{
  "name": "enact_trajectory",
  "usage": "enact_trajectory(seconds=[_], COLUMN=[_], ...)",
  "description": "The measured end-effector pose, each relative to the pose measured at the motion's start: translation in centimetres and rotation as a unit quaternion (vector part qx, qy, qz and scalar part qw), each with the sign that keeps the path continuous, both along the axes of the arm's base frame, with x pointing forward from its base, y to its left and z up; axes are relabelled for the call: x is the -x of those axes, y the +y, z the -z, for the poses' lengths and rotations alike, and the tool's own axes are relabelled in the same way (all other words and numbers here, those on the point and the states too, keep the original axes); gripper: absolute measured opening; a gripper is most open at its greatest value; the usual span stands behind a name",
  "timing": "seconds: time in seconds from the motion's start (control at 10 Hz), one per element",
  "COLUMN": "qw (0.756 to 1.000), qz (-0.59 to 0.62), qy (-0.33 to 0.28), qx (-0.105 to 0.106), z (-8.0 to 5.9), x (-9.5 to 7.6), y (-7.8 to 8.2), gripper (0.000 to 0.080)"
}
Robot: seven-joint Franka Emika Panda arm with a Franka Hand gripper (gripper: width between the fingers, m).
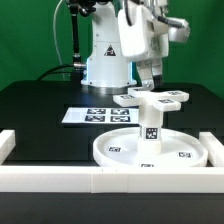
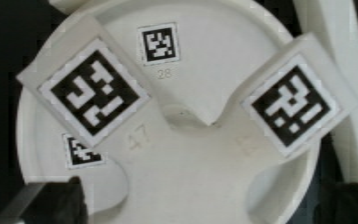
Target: Assemble round table
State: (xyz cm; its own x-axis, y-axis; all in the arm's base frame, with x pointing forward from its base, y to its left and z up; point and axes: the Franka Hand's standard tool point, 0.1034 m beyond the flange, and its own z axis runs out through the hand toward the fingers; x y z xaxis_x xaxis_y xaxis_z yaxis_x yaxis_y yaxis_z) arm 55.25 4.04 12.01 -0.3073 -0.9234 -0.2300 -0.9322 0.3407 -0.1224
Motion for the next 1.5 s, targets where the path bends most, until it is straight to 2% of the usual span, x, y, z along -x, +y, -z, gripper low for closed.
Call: enact_trajectory(seconds=[0.2, 0.4, 0.7, 0.8, 1.0, 1.1, 1.2, 1.3, 1.4, 1.5], qw=[0.998, 0.984, 0.922, 0.911, 0.872, 0.862, 0.835, 0.780, 0.745, 0.693], qz=[-0.058, -0.174, -0.382, -0.408, -0.484, -0.501, -0.543, -0.615, -0.656, -0.709], qy=[-0.010, -0.018, -0.021, -0.024, -0.040, -0.044, -0.052, -0.061, -0.063, -0.067], qx=[0.012, 0.027, 0.055, 0.058, 0.070, 0.072, 0.079, 0.093, 0.103, 0.113], z=[0.0, 0.0, -0.4, -0.3, -0.3, -0.3, -0.3, -0.2, -0.1, -0.1], x=[0.0, 0.0, -0.7, -1.2, -1.2, -1.2, -1.2, -1.2, -1.1, -1.1], y=[0.0, 0.5, 1.7, 2.0, 1.8, 1.8, 1.8, 1.7, 1.7, 1.7], gripper=[0.0648, 0.0648, 0.0648, 0.0648, 0.0648, 0.0648, 0.0648, 0.0648, 0.0648, 0.0648])
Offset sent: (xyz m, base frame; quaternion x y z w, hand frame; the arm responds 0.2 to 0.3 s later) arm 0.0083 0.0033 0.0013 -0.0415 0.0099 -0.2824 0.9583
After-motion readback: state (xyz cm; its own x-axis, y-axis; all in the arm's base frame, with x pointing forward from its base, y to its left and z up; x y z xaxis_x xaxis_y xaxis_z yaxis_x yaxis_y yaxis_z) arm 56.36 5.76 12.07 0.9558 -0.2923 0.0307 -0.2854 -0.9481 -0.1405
